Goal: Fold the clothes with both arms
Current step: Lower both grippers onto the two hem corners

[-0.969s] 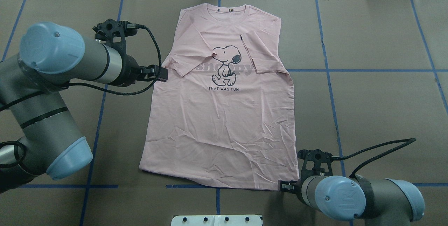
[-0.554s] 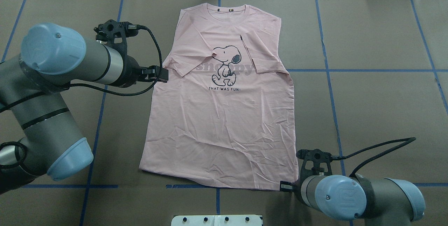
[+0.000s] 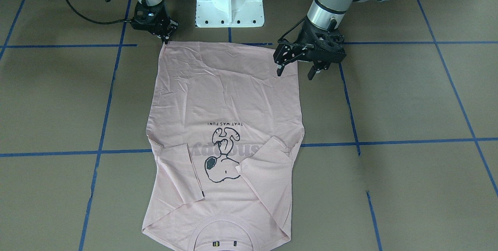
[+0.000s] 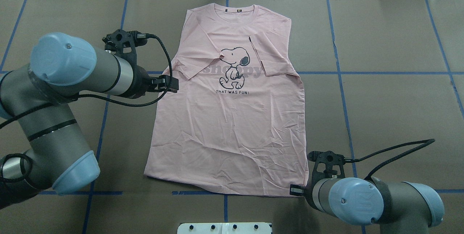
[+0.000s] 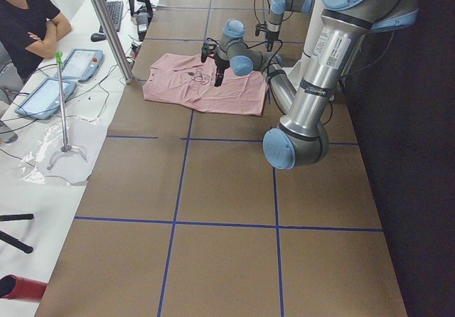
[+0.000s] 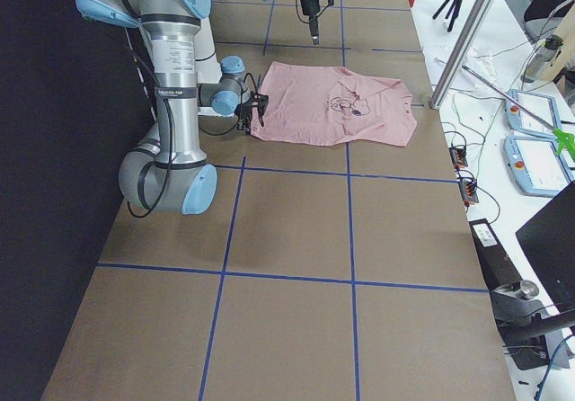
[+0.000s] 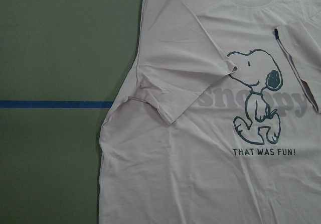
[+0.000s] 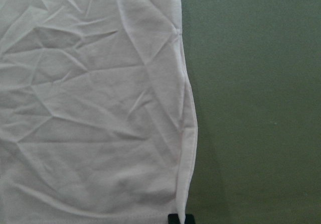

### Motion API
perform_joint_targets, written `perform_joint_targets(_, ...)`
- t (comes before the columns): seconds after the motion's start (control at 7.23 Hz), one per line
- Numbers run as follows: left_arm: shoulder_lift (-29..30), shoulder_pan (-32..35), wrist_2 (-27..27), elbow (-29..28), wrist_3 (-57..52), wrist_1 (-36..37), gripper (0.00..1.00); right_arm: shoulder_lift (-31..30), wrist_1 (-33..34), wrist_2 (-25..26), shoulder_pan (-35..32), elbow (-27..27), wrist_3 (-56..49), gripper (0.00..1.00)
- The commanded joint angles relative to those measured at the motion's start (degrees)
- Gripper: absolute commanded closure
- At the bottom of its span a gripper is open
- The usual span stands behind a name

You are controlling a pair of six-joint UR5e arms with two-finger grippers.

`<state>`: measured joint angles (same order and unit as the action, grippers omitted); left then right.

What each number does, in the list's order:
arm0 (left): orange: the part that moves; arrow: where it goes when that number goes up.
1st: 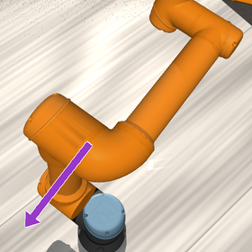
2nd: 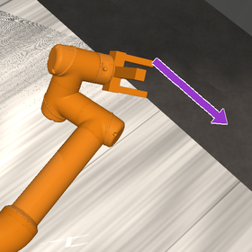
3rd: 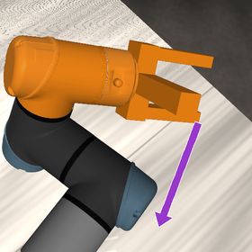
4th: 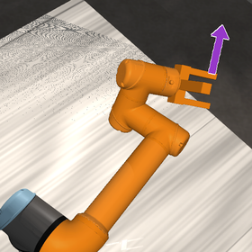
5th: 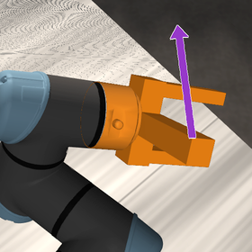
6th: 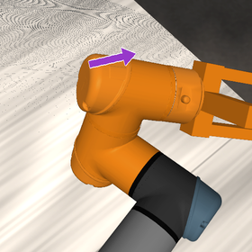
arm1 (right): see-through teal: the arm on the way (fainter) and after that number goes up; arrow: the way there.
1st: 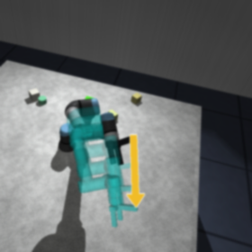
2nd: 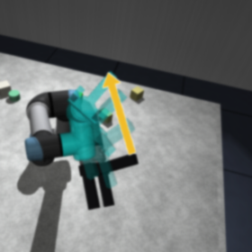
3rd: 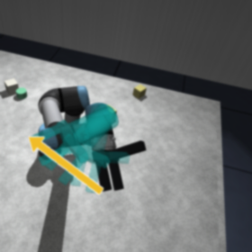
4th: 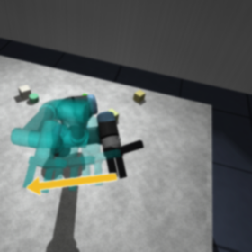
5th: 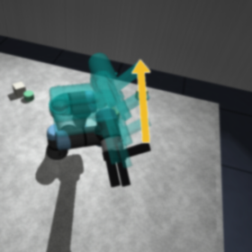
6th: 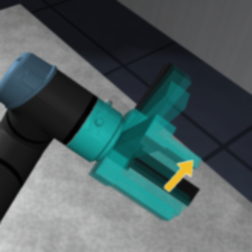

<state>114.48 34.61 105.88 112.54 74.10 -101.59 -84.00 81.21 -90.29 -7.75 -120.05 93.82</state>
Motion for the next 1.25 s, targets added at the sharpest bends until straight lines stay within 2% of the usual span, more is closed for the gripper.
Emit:
perform_joint_targets(0.0,-3.79,-10.81,-5.46,1.96,16.88,0.17,0.00,0.32,-0.26,-0.32,-1.56,-0.53,-0.56,1.00)
perform_joint_targets(0.14,-5.92,-14.63,-9.86,2.51,19.74,1.21,0.00,0.33,-0.35,-0.42,-1.74,-1.76,-0.66,1.00)
perform_joint_targets(0.55,-7.25,-18.78,-13.49,2.16,25.65,6.92,0.03,0.50,-0.35,-0.33,-1.92,-2.38,-1.89,1.00)
perform_joint_targets(1.11,-9.10,-20.46,-13.68,0.66,27.68,6.93,0.06,0.50,-0.35,-0.24,-1.92,-2.30,-1.89,1.00)
